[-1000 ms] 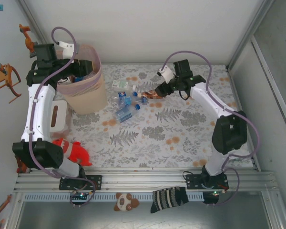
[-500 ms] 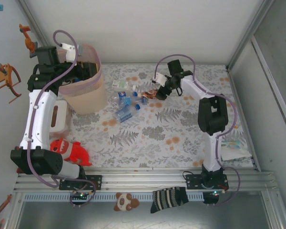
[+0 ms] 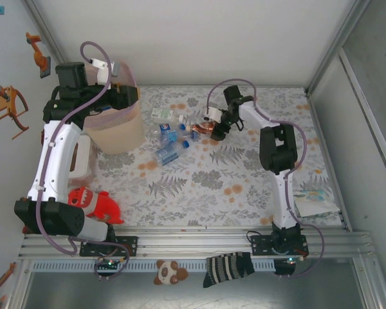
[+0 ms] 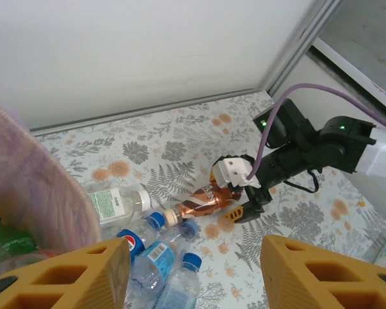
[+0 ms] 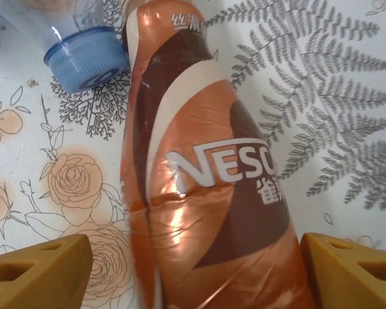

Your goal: Put the plastic bottles in the bin

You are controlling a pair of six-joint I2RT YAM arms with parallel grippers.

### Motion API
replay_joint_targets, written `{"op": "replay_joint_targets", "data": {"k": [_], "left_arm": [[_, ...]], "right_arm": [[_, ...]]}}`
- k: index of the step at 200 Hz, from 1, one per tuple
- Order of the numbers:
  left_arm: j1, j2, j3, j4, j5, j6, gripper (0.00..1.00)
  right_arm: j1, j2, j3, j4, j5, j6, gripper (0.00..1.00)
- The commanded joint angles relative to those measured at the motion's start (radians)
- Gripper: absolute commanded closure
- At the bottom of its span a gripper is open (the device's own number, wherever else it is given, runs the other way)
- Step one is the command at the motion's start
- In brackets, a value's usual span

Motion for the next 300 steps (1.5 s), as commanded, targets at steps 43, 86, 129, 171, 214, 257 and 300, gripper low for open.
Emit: {"op": "replay_joint_targets", "data": {"k": [43, 86, 129, 171, 214, 257, 300], "left_arm": [[-0.012, -0.002, -0.014, 0.031, 0.028, -0.025, 0.45], [-0.02, -0.024, -0.038, 0.06, 0.03, -0.06, 0.46], [-0.032, -0.058, -0.088, 0.139, 0.05, -0.14, 0.45], [-0.053, -0.106, -0.183, 0.331, 0.084, -0.27, 0.42], [-0.103, -0.12, -0.224, 0.483, 0.107, -0.394, 0.39], [-0.21, -0.092, -0.199, 0.555, 0.114, -0.452, 0.35], [-0.306, -0.021, -0.131, 0.582, 0.115, -0.493, 0.33]], "right_arm": [[-0.019, -0.008, 0.005, -0.034, -0.022, -0.019, 0.33], [-0.036, -0.1, -0.084, 0.013, -0.048, 0.027, 0.47], [-0.051, -0.215, -0.185, 0.062, -0.071, 0.094, 0.49], [-0.062, -0.394, -0.339, 0.22, -0.187, 0.265, 0.49], [-0.061, -0.6, -0.537, 0.529, -0.333, 0.536, 0.51], [-0.045, -0.757, -0.679, 0.775, -0.42, 0.722, 0.53], [-0.007, -0.854, -0.719, 0.821, -0.474, 0.744, 0.53]]}}
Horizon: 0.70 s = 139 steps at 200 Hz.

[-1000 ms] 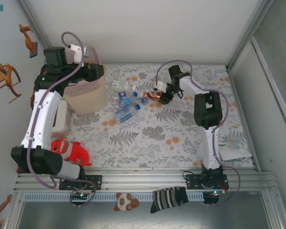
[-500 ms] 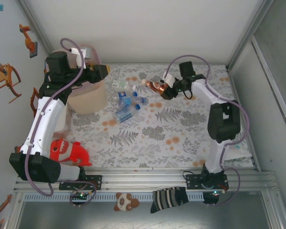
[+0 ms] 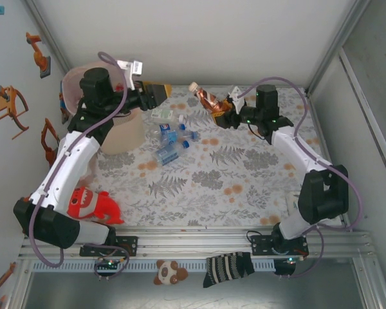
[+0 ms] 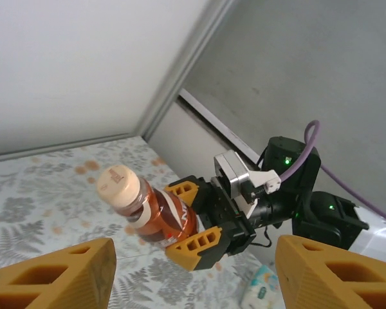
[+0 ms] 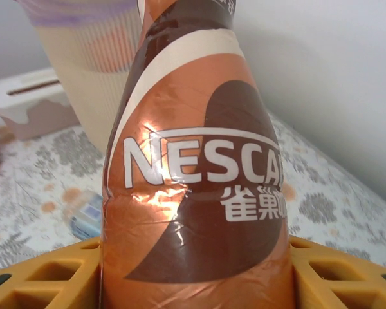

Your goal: Put the plastic bottles in the bin

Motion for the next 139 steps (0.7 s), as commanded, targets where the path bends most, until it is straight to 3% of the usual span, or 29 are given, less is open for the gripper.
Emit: {"op": "replay_joint_targets", "data": {"k": [1, 94, 139], "left_arm": [[-0.036, 0.039, 0.057, 0.061, 0.022, -0.051, 0.33], [-0.106, 0.14, 0.13, 0.053, 0.008, -0.131, 0.35], [-0.127, 0.145, 0.139, 0.053, 0.008, -0.127, 0.45]], "right_arm": [[0.023, -0.061, -0.012, 0.092, -0.076, 0.056, 0.53], [0.044, -0.155, -0.02, 0.059, -0.145, 0.049, 0.53], [0.052, -0.172, -0.025, 0.049, -0.146, 0.047, 0.53]]}}
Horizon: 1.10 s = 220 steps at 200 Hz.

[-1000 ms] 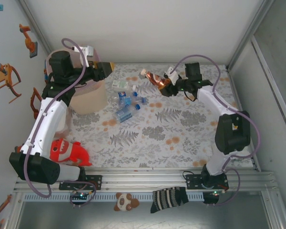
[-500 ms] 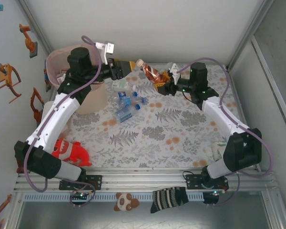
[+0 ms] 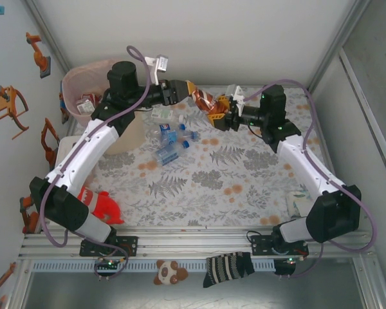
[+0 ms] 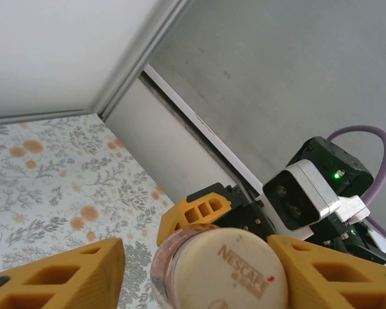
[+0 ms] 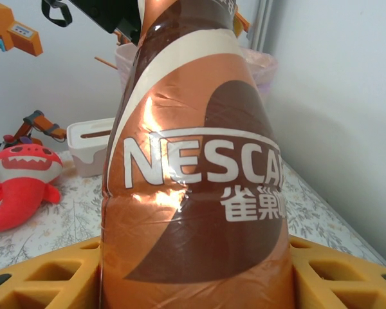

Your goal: Put the plastic bottles in the bin

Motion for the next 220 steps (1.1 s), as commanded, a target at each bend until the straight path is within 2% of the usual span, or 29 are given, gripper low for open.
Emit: {"op": "replay_joint_targets", "data": {"k": [1, 92, 104, 137, 153, 182, 220], "left_arm": [[-0.008, -0.001, 0.033, 0.021, 0.009, -0.008, 0.46], [-0.009, -0.037, 0.005, 0.012, 0.0, 0.021, 0.68], [-0.009, -0.038, 0.006, 0.01, -0.009, 0.028, 0.7], [-0.004, -0.041, 0.02, -0.018, -0.033, 0.067, 0.73], [0.006, -0.048, 0.034, -0.052, -0.051, 0.097, 0.74], [0.041, -0.061, 0.077, -0.131, -0.092, 0.169, 0.74], [0.113, -0.086, 0.146, -0.272, -0.19, 0.298, 0.74]], "right_arm": [[0.009, -0.031, -0.006, 0.004, -0.021, 0.007, 0.53], [0.025, -0.046, -0.014, -0.011, 0.029, 0.013, 0.52], [0.028, -0.048, -0.012, -0.017, 0.035, 0.013, 0.5], [0.03, -0.05, -0.003, -0.041, 0.054, 0.012, 0.32], [0.03, -0.058, -0.003, -0.061, 0.067, 0.009, 0.27], [0.03, -0.088, -0.008, -0.107, 0.103, -0.019, 0.22], [0.03, -0.116, -0.014, -0.171, 0.141, -0.067, 0.22]]}}
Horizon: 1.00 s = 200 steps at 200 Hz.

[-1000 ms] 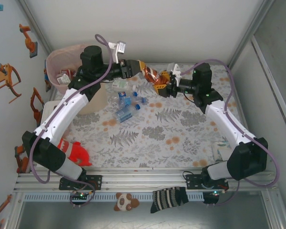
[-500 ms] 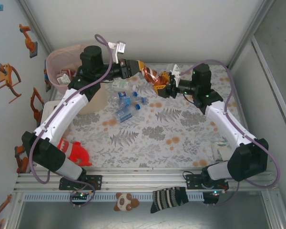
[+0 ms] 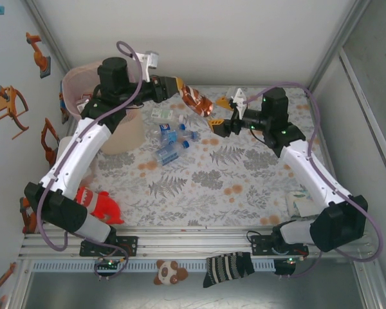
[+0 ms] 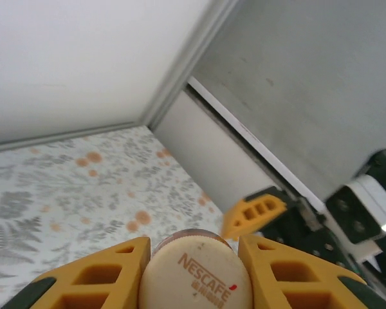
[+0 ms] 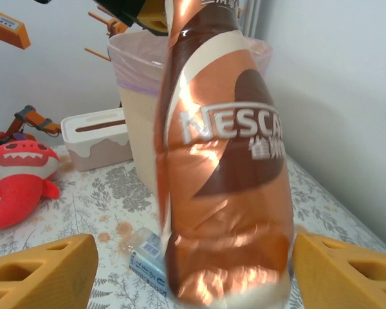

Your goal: Put the plastic bottles in the bin

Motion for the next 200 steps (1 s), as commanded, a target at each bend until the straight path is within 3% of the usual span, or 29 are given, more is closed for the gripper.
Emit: {"op": "replay_joint_targets", "data": {"k": [1, 84, 132, 200], "left_arm": [[0.044, -0.061, 0.073, -0.103, -0.079, 0.131, 0.74], [0.183, -0.107, 0.219, -0.338, -0.55, 0.511, 0.74], [0.25, -0.061, 0.232, -0.329, -0.748, 0.67, 0.76], [0.257, 0.057, 0.182, -0.216, -0.968, 0.852, 0.79]], "right_arm": [[0.008, -0.035, -0.007, -0.052, 0.032, -0.047, 0.22], [0.008, -0.034, 0.013, -0.098, 0.035, -0.076, 0.22], [0.008, -0.026, 0.029, -0.098, 0.032, -0.069, 0.22], [0.008, -0.025, 0.027, -0.098, 0.043, -0.054, 0.22]]}}
